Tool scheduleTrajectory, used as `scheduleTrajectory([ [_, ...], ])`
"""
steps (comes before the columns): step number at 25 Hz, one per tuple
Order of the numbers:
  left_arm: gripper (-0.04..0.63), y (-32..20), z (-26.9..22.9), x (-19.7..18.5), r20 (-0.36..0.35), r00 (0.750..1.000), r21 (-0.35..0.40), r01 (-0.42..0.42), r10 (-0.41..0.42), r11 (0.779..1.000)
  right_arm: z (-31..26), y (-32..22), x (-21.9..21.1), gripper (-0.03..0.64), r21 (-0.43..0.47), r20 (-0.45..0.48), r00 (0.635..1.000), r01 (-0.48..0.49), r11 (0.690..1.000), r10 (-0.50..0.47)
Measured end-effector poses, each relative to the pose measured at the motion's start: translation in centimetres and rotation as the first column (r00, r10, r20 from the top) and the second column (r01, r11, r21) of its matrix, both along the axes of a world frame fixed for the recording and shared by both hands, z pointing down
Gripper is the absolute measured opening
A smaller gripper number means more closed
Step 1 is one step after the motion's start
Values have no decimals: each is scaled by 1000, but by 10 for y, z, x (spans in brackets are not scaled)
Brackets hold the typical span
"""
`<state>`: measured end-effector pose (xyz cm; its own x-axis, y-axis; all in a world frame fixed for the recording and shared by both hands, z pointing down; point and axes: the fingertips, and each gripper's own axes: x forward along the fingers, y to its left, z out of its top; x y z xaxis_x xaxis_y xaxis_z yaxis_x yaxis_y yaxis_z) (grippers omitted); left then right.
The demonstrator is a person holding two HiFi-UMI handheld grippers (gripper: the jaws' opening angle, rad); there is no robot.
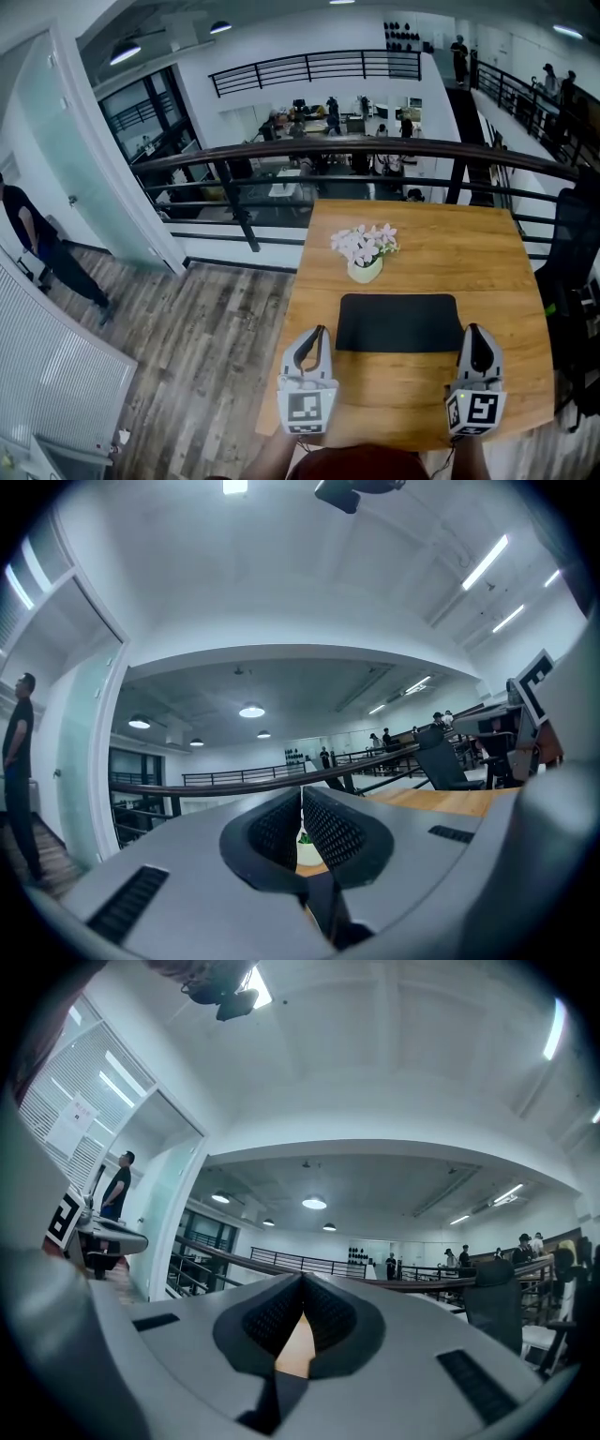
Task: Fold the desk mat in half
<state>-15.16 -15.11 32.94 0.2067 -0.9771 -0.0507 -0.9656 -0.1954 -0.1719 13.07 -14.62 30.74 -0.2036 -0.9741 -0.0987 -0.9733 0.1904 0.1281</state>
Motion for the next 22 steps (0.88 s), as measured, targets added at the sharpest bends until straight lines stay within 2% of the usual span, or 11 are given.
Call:
scheduleTrajectory([
  [13,25,2,-10,-1,-19,1000,42,-12,13,999,-2,1,-6,11,16,-6,1000,12,1000,-12],
  [16,26,0,-4,4,-17,1000,19,-22,22,1000,1,2,-2,11,12,-7,1000,4,1000,-3],
  [19,25,-4,-8,11,-39,999,33,-35,37,999,2,1,2,11,10,-8,1000,-4,1000,4],
  [22,25,-5,-5,15,-24,999,17,-45,46,999,6,3,8,11,-4,-1,1000,-23,1000,23],
])
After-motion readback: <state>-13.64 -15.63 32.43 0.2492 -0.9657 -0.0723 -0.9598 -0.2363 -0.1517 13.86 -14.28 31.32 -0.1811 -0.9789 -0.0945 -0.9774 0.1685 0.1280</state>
